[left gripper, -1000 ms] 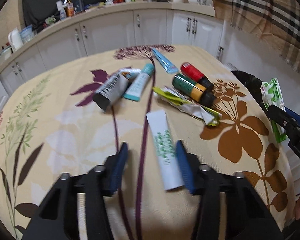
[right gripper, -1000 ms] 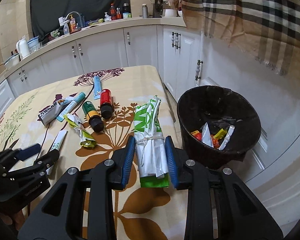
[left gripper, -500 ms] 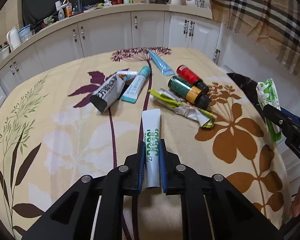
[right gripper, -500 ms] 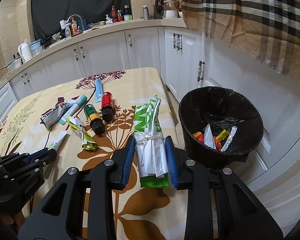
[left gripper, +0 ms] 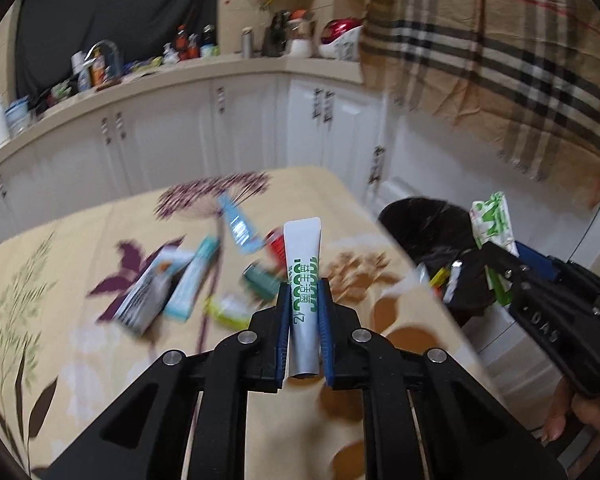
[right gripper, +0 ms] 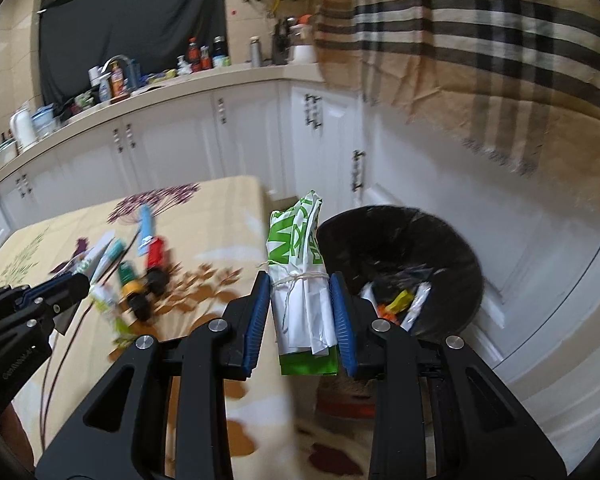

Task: Collect trash
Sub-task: 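Carry both items over the bin and open both grippers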

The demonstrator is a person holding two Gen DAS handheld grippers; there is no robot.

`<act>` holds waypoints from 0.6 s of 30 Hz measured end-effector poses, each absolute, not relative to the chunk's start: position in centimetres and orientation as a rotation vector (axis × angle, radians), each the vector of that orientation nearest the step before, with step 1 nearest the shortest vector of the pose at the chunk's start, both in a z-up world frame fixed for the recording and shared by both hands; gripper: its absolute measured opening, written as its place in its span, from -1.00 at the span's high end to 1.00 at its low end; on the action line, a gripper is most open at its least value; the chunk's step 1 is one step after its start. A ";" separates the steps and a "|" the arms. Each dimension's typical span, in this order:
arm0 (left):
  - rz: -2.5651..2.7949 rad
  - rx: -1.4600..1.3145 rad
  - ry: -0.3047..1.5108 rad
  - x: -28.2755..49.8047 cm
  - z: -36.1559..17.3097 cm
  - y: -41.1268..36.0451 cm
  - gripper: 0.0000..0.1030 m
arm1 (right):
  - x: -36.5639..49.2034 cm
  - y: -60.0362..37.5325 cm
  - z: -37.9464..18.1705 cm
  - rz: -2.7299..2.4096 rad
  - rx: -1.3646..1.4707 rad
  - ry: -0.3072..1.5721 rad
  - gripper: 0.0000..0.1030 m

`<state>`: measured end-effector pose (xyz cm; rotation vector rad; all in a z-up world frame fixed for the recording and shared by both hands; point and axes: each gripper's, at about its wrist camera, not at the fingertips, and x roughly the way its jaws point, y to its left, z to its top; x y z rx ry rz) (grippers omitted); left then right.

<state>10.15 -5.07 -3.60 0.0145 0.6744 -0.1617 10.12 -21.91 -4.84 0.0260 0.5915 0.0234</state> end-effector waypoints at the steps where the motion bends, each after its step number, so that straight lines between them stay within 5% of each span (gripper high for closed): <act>1: -0.175 0.021 0.668 10.7 -3.4 -5.8 0.72 | 10.5 -22.5 -4.7 0.006 0.028 0.583 0.42; 18: -0.289 0.105 0.632 20.1 -3.2 -15.8 0.72 | 17.2 -30.3 -6.3 -0.193 0.082 0.576 0.42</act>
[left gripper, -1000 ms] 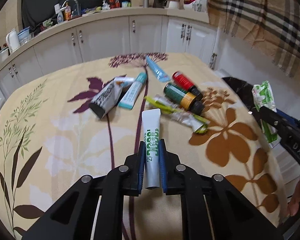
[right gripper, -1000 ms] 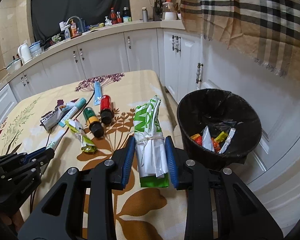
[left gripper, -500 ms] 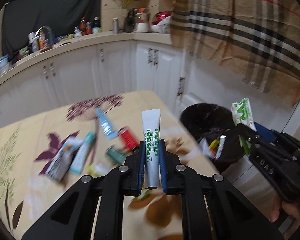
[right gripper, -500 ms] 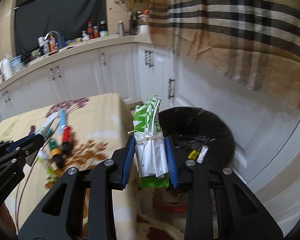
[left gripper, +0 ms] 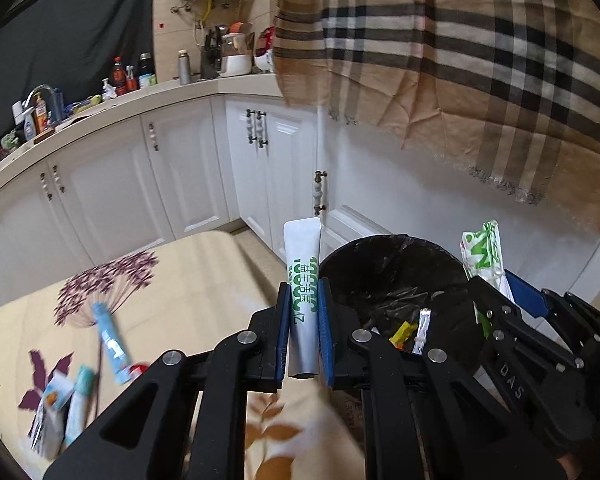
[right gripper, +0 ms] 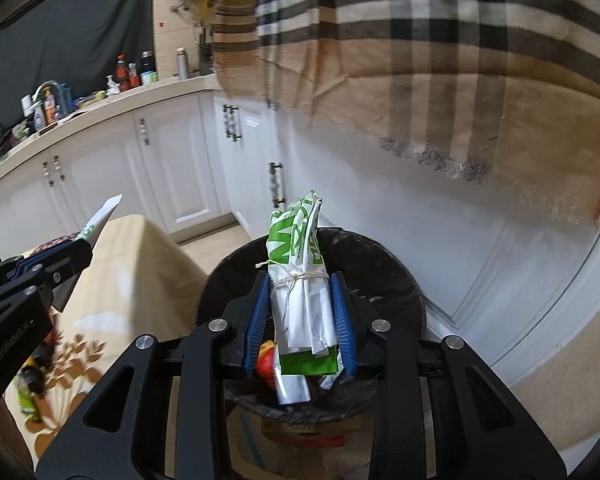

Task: Collect trash
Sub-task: 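Carry both items over the bin and open both grippers, then move both tools back over the table toward the remaining items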

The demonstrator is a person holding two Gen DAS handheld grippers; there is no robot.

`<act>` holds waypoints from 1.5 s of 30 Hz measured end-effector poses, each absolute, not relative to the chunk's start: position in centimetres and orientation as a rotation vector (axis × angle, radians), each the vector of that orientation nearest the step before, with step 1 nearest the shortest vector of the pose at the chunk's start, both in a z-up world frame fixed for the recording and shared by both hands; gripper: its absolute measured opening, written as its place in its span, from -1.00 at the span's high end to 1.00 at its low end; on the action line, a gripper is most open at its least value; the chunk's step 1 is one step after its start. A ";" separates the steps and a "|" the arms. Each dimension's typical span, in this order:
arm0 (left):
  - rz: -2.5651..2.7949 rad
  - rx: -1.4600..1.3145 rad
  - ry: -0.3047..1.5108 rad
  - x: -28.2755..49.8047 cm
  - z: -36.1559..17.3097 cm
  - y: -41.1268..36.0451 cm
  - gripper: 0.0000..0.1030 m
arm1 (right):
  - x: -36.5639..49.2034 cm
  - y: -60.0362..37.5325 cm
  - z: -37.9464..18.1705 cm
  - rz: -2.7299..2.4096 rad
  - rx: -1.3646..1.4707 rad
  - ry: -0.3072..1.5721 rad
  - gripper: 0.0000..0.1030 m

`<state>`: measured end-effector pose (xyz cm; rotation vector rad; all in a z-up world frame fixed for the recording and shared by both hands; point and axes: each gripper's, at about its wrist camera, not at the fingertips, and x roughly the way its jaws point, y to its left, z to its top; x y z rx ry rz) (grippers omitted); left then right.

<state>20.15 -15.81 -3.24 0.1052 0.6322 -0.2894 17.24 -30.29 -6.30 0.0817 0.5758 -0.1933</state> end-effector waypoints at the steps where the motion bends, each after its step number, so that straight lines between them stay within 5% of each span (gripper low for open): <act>1: -0.292 0.109 0.633 20.6 -3.3 -16.3 0.72 | 17.5 -30.5 -6.5 -0.201 0.083 0.577 0.42; 16: -0.297 0.172 0.679 25.4 -5.9 -21.6 0.66 | 21.3 -33.8 -9.3 -0.276 0.110 0.614 0.40; 22: -0.291 0.200 0.722 26.3 -6.9 -22.4 0.16 | 22.0 -34.7 -10.2 -0.306 0.119 0.619 0.17; 36: -0.253 0.173 0.671 23.9 -4.6 -18.9 -0.24 | 19.4 -33.2 -8.6 -0.284 0.118 0.604 0.14; 45: -0.164 0.139 0.662 19.9 -3.4 -11.7 -0.32 | 16.8 -28.6 -6.7 -0.172 0.109 0.600 0.13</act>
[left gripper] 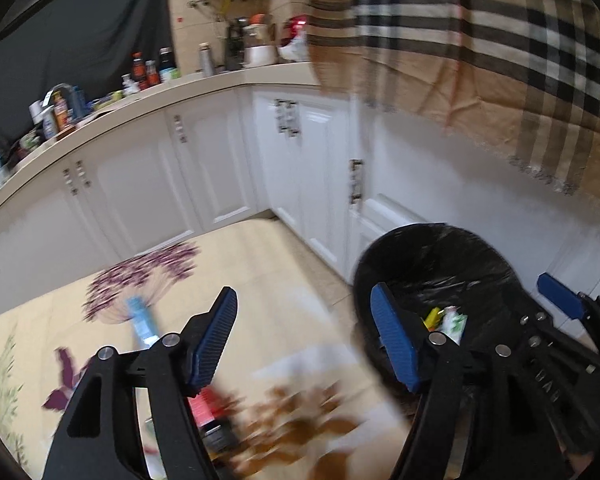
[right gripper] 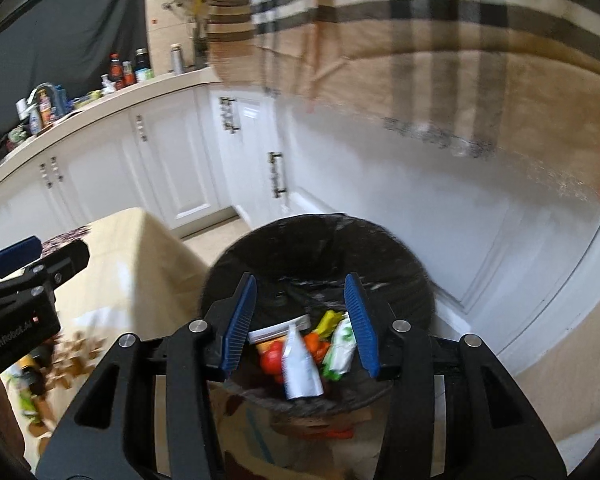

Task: Collect trash
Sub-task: 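Move both tools back over the table toward the remaining items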

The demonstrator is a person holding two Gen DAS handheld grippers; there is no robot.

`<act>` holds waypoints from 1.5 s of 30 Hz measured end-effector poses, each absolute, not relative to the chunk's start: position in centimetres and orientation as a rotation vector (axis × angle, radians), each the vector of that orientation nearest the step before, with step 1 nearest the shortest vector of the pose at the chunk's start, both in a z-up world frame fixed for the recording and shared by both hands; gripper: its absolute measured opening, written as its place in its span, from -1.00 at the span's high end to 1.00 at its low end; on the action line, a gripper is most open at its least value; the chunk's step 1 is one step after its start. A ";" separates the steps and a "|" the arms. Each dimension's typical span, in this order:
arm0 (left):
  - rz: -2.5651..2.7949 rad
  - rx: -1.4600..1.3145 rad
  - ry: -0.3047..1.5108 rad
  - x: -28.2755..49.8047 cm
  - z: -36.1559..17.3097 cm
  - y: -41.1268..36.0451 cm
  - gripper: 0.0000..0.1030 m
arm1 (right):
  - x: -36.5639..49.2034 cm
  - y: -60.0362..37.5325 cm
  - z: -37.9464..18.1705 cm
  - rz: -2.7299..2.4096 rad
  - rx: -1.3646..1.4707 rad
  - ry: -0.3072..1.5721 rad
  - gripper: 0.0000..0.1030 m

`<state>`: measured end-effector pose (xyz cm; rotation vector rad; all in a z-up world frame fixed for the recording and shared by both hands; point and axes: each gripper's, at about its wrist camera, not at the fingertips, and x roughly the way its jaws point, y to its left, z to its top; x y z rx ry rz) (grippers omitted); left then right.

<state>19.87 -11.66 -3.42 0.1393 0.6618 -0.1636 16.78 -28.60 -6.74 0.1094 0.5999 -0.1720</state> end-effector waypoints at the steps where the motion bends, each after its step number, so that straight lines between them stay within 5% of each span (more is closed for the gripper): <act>1: -0.150 0.134 0.661 19.5 -3.4 -10.9 -0.33 | 16.6 -28.2 -6.7 -0.162 0.108 0.600 0.13; 15: 0.099 0.047 0.702 12.6 -4.4 2.9 -0.33 | 13.1 -18.9 -5.7 0.044 0.023 0.618 0.13; 45: 0.362 -0.088 0.755 5.3 -6.8 16.9 -0.33 | 11.9 -4.7 -9.1 0.330 -0.193 0.788 0.13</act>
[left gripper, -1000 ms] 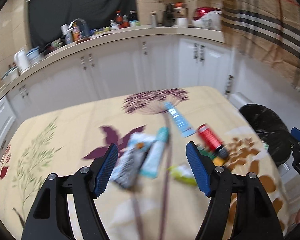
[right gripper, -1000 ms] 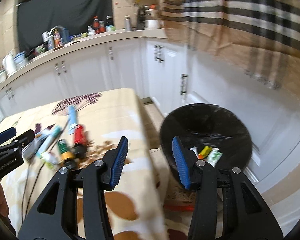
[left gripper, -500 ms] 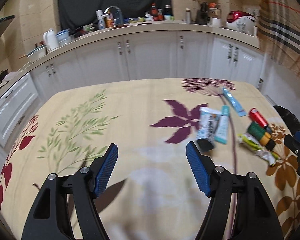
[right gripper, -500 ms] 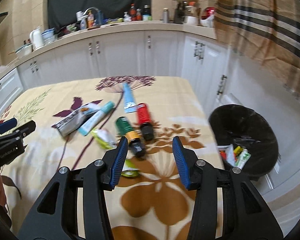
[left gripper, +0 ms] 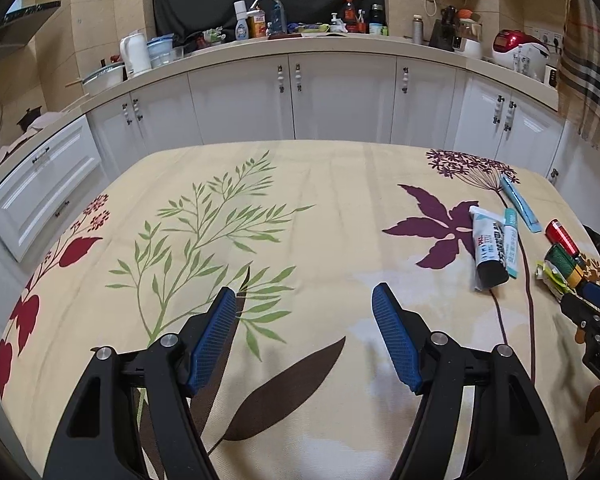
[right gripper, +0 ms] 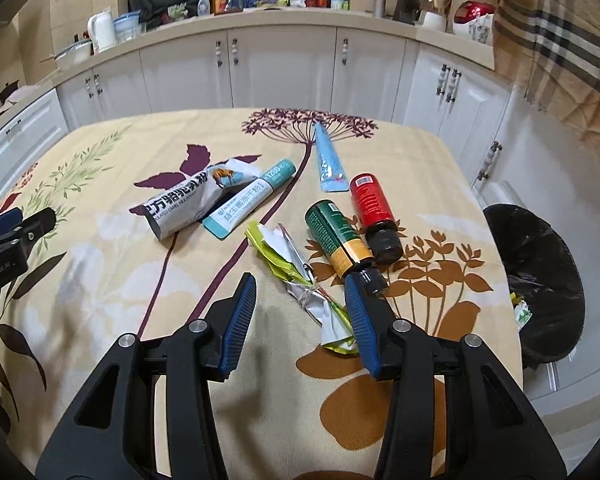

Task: Collect trash
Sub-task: 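Move both tools back over the table toward the remaining items, then grasp the crumpled yellow-green wrapper with the right gripper while the left grasps a printed tube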

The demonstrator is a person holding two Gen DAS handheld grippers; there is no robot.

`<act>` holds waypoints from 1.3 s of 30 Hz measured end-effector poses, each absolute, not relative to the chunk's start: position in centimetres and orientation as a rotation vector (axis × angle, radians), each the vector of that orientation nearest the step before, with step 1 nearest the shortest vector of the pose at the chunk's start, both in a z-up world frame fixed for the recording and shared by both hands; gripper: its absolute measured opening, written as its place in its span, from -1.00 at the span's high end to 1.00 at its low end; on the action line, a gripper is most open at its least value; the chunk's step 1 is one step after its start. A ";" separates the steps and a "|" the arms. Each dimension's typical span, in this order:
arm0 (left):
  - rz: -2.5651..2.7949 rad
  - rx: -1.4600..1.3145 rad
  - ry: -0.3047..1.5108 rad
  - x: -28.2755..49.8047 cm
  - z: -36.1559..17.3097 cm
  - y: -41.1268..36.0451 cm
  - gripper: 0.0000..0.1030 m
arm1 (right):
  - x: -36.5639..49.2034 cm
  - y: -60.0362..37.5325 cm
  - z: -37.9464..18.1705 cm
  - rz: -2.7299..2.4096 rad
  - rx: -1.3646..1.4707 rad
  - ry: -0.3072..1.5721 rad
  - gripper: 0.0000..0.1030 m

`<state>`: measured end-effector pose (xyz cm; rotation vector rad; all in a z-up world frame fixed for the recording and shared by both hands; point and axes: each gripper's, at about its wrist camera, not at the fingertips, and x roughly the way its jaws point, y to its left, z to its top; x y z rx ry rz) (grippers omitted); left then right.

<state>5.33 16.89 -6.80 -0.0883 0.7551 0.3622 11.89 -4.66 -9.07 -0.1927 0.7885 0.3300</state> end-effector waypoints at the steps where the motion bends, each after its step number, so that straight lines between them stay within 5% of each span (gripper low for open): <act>1: 0.361 -0.091 0.756 5.3 -6.9 17.0 -0.33 | 12.1 -4.6 -9.2 0.331 -0.195 0.797 0.13; 18: 0.326 -0.092 0.768 5.9 -7.4 16.1 -0.33 | 13.5 -4.2 -10.1 0.354 -0.222 0.871 0.16; 23: 0.305 -0.088 0.769 6.2 -7.3 15.3 -0.33 | 13.4 -4.0 -10.1 0.375 -0.217 0.863 0.69; 39: 0.166 -0.065 0.741 8.2 -6.2 10.6 -0.33 | 12.4 -7.3 -6.4 0.332 -0.106 0.738 0.70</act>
